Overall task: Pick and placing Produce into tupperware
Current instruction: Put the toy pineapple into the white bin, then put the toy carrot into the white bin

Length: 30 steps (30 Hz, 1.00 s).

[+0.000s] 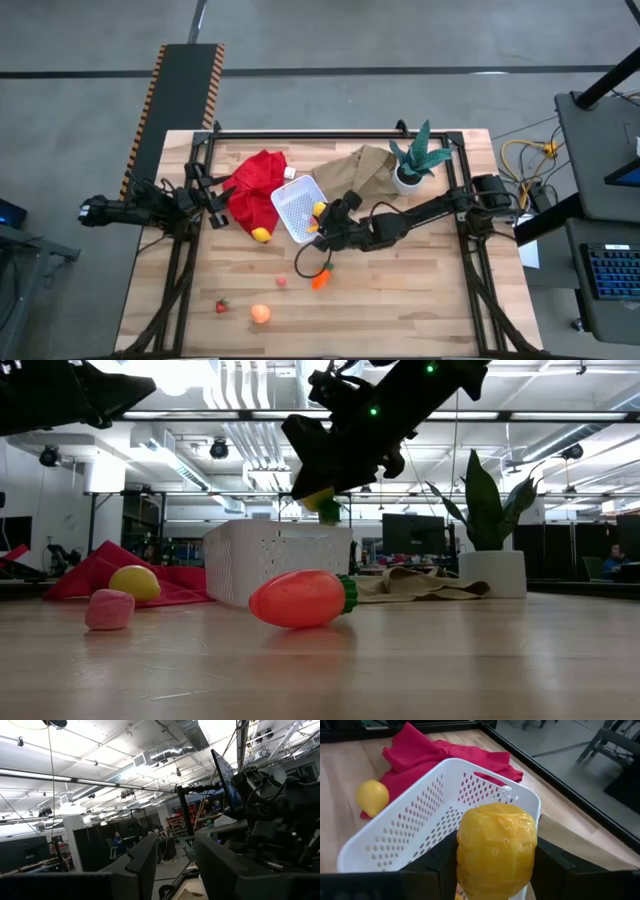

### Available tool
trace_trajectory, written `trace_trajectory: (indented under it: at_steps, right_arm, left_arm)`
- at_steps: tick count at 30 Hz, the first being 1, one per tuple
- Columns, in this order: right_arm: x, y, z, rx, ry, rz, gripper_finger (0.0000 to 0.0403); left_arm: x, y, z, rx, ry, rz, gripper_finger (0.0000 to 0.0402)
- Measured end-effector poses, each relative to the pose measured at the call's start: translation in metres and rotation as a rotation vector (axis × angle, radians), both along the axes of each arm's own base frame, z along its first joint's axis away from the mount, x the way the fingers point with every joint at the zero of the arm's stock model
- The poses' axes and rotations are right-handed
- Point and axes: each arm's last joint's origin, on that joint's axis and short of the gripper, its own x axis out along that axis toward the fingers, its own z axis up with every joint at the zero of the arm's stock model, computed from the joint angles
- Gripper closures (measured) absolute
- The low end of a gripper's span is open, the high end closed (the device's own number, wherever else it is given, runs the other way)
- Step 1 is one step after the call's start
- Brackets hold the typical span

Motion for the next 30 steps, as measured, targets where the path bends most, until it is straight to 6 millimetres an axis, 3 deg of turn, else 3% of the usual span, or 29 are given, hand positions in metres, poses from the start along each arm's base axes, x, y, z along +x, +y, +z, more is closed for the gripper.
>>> trace_trajectory:
  at_steps: [6, 30]
  right_arm:
    - [0.0021, -0.0052, -0.0008, 0.047, 0.005, 0.036, 0.0215]
    - [0.0017, -0.01, 0.0029, 0.046, 0.004, 0.034, 0.0122]
  left_arm:
    - [0.0, 0.0, 0.0, 0.0, 0.0, 0.0, 0.0283]
    - [0.0, 0.0, 0.0001, 0.001, 0.0, 0.0, 0.0283]
